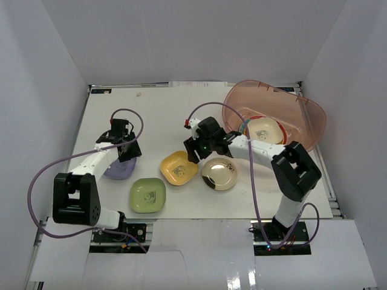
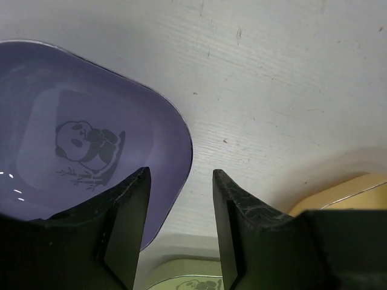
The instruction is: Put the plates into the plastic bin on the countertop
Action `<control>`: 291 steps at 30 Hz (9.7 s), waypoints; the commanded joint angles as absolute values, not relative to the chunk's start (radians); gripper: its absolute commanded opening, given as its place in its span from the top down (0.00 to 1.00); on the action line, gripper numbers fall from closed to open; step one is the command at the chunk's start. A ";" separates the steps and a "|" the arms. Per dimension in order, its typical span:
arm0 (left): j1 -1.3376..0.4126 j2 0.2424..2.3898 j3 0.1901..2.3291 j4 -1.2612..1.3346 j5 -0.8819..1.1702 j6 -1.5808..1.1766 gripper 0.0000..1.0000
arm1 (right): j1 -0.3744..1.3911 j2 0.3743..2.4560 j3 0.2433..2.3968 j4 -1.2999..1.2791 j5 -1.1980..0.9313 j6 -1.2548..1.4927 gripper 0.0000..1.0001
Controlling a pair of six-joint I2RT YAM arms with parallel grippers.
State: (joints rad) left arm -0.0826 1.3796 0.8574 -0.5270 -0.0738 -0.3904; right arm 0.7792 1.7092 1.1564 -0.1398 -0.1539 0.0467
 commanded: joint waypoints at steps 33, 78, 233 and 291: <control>-0.627 1.477 1.454 -0.626 -0.322 -0.302 1.00 | -0.045 1.357 1.023 -0.110 0.089 0.238 0.92; -1.098 2.482 2.462 -0.178 -0.184 -0.126 0.84 | -0.350 0.986 1.193 -0.199 -0.204 0.468 0.62; -0.805 0.761 0.868 -0.463 -0.332 -0.336 0.02 | 0.103 1.006 0.896 0.054 -0.256 0.514 0.92; -0.790 0.664 0.911 -0.373 -0.246 -0.351 0.02 | 0.035 0.758 0.931 -0.016 -0.441 0.455 0.55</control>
